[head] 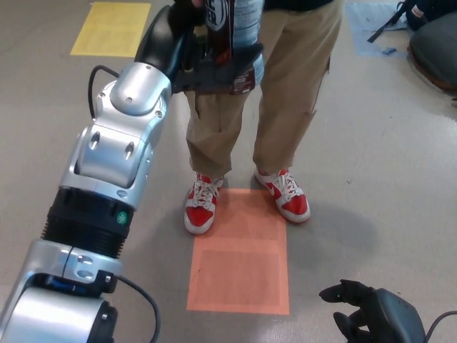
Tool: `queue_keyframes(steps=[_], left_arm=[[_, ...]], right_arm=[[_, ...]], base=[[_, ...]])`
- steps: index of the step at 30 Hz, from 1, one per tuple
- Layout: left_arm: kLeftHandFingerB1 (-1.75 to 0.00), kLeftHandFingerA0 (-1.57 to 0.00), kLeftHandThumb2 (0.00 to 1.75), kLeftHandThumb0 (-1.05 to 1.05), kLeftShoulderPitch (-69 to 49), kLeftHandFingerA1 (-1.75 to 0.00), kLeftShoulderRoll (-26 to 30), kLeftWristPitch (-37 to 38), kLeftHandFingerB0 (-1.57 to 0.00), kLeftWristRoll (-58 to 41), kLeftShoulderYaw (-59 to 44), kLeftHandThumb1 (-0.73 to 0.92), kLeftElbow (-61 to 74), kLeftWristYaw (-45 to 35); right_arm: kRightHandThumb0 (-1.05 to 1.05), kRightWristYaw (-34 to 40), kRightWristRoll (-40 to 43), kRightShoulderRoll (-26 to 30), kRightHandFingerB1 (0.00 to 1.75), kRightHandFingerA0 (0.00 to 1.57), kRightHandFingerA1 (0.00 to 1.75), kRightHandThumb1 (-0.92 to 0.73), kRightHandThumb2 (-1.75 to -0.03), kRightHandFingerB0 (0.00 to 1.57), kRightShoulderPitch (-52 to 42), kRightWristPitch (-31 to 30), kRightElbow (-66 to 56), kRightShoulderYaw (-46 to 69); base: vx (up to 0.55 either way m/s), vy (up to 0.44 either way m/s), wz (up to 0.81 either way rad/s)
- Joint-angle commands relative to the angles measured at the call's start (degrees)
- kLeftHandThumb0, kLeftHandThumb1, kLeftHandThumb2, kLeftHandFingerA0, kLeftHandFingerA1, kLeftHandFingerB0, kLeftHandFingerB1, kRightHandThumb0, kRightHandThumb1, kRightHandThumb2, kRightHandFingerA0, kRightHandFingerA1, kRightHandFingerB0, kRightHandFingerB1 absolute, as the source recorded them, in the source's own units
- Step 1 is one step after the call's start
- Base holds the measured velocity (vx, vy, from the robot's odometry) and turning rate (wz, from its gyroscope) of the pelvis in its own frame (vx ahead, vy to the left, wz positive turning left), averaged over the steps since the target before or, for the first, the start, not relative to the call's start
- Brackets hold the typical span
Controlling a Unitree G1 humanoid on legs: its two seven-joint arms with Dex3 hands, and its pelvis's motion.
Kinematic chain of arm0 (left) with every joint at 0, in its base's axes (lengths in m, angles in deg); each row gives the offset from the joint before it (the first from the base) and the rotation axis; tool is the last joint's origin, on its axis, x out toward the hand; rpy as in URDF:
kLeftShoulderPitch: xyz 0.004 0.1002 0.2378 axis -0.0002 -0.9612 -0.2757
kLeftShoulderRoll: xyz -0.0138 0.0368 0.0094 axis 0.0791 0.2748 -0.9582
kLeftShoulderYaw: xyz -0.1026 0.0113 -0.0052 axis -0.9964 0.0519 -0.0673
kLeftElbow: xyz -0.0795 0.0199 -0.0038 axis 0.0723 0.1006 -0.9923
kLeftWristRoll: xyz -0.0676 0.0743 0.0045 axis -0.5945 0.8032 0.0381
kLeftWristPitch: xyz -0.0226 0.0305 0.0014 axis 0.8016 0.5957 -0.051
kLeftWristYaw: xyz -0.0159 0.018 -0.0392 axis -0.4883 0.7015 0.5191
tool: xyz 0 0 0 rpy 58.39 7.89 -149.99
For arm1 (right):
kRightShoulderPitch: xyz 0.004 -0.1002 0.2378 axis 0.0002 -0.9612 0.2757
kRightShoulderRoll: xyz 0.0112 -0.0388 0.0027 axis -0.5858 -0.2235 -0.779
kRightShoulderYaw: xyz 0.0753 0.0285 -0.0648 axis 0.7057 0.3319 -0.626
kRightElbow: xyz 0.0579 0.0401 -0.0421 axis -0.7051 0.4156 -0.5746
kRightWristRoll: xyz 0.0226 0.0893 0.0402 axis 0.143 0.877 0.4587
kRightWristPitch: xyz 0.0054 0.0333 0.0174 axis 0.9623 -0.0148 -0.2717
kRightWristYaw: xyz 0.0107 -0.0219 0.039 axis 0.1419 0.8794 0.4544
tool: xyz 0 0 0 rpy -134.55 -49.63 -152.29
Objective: The robot recieved a bottle of protein shake from a person using its left hand and then shake the protein up and down 2 two times and hand it back to the person
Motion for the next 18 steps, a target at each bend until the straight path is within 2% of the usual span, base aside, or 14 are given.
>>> queue_keyframes(steps=[1, 2, 11, 12, 13, 14, 15, 16, 17, 18], left_arm=[[0.00, 0.00, 0.78, -0.80, -1.4, 0.00, 0.3, -0.4, 0.00, -1.2, 0.1, 0.46, 0.3, -3.1], [0.00, 0.00, 0.58, -0.79, -1.4, 0.00, 0.4, -0.4, 0.00, -1.0, 0.3, 0.56, 0.2, -3.1], [0.00, 0.00, 0.58, -0.82, -1.1, 0.00, 1.4, -0.1, 0.00, -0.4, 0.5, 0.57, -0.3, -4.1], [0.00, 0.00, 0.82, -0.84, -1.5, -0.01, 2.3, 0.0, 0.00, 0.1, 1.0, 0.47, 0.2, -4.9], [-0.01, 0.00, 0.87, -0.84, -2.7, 0.00, 3.3, 0.7, 0.00, 0.4, 1.6, 0.50, 1.0, -5.9], [-0.01, 0.00, 0.87, -0.84, -4.1, 0.00, 4.3, 1.5, 0.00, 0.5, 2.0, 0.50, 1.8, -6.8], [-0.02, 0.00, 0.58, -0.82, -5.6, -0.03, 5.5, 1.5, 0.00, 0.3, 2.2, 0.58, 2.9, -7.9], [-0.01, 0.00, 0.78, -0.83, -6.9, -0.04, 6.4, 1.6, 0.00, 0.2, 2.4, 0.46, 3.8, -8.6], [-0.07, 0.00, 0.74, -0.84, -9.8, -0.12, 8.0, 3.3, 0.00, 0.6, 2.9, 0.47, 5.1, -9.2], [-0.07, 0.00, 0.74, -0.84, -12.0, -0.12, 9.2, 5.2, 0.00, 1.1, 3.2, 0.47, 5.8, -9.6]], right_arm=[[-0.22, -0.1, 0.3, 0.2, 0.45, 0.93, 0.49, -0.73, -0.64, 0.79, -0.4, 0.2, 0.2, 0.3], [-0.23, -0.1, 0.3, 0.3, 0.45, 0.91, 0.49, -0.75, -0.62, 0.80, -0.4, 0.3, 0.2, 0.3], [-0.25, -0.4, 0.2, 0.2, 0.45, 0.92, 0.49, -0.75, -0.64, 0.80, 0.2, -0.2, 0.2, 0.1], [-0.25, -0.3, 0.0, 0.3, 0.45, 0.91, 0.50, -0.74, -0.64, 0.79, 0.4, -0.4, 0.1, 0.0], [-0.22, 0.3, 0.0, 0.2, 0.45, 0.94, 0.50, -0.69, -0.62, 0.80, 0.3, 0.1, 0.0, 0.0], [-0.22, 1.0, 0.0, 0.1, 0.45, 0.94, 0.50, -0.69, -0.62, 0.80, 0.1, 0.8, 0.0, 0.1], [-0.20, 1.9, -0.4, 0.1, 0.46, 0.96, 0.51, -0.69, -0.63, 0.81, 0.2, 1.1, -0.1, -0.2], [-0.22, 1.9, -0.5, 0.1, 0.46, 0.92, 0.52, -0.71, -0.61, 0.81, 0.2, 0.8, -0.1, -0.2], [-0.22, 0.5, 0.4, -0.1, 0.45, 0.88, 0.48, -0.72, -0.63, 0.80, 0.2, 0.3, -0.1, 0.4], [-0.22, -0.6, 1.2, -0.2, 0.45, 0.88, 0.48, -0.72, -0.63, 0.80, 0.2, 0.3, -0.1, 0.9]], base=[[0.00, 0.000, 0.00], [0.00, 0.000, 0.00], [0.00, 0.000, 0.00], [0.00, 0.000, 0.00], [0.00, 0.000, 0.00], [0.00, 0.000, 0.00], [0.00, 0.000, 0.00], [0.00, 0.000, 0.00], [0.00, 0.000, 0.00], [0.00, 0.000, 0.00]])
